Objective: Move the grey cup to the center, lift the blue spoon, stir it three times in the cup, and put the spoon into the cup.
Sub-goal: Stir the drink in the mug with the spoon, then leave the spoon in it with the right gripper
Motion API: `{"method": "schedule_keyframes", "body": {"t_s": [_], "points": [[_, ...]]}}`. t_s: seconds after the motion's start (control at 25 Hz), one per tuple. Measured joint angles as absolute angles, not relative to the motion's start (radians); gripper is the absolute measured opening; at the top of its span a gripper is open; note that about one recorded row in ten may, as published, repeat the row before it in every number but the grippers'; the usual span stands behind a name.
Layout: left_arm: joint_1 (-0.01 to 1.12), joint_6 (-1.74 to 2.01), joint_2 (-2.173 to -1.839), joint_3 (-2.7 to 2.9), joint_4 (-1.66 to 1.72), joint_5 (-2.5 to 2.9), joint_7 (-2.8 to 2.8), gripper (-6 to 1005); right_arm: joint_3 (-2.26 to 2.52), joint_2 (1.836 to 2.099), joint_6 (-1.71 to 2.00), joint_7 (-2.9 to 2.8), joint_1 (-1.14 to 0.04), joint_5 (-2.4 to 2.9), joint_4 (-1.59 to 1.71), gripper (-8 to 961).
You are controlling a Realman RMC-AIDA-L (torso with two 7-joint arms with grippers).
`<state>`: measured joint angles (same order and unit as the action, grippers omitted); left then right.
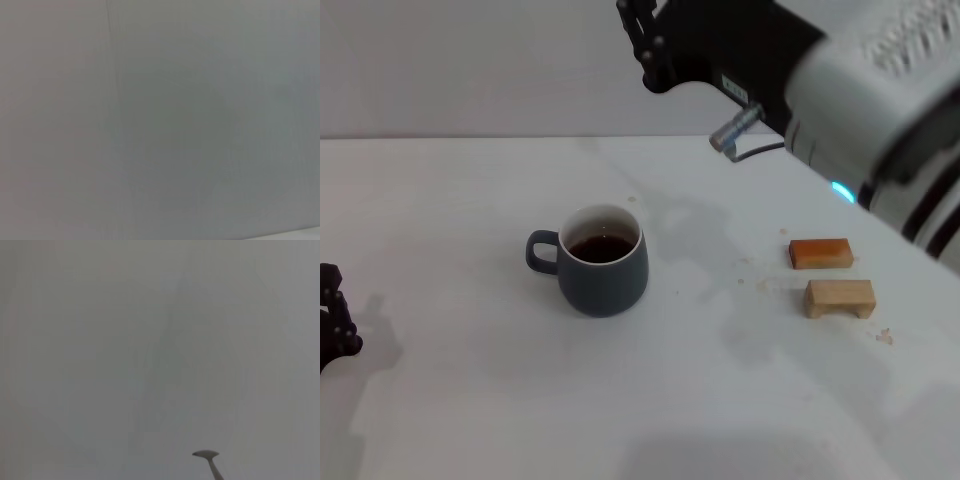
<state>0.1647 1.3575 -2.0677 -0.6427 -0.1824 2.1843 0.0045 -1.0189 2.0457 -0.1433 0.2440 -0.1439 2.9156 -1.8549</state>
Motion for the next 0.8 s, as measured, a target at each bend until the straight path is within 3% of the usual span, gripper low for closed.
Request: {"method": "schedule_keyframes", "body": {"t_s": [0.04,0.16,0.44,0.8], "points": [[0.166,1.358,-2.068,-0.643,-0.182,2.184,0.005,-2,-1.055,2.069,-0.308,0.244,-0.159,2.913,-1.921,159],[0.165,1.358,-2.068,-0.643,-0.182,2.184,0.005,-2,-1.085,2.075,-0.467,0.241,-0.181,2.895,-1.993,159],[0.161,1.369,-2.067,-0.644,-0.180,2.183,0.005,-2,-1.311,2.072,-0.970,0.237,-0.372,2.645,-2.004,159],[0.164,1.376,-2.066,-0.644,-0.179,2.183,0.005,-2,-1.376,2.075,-1.167,0.232,-0.420,2.638,-1.987,159]]}}
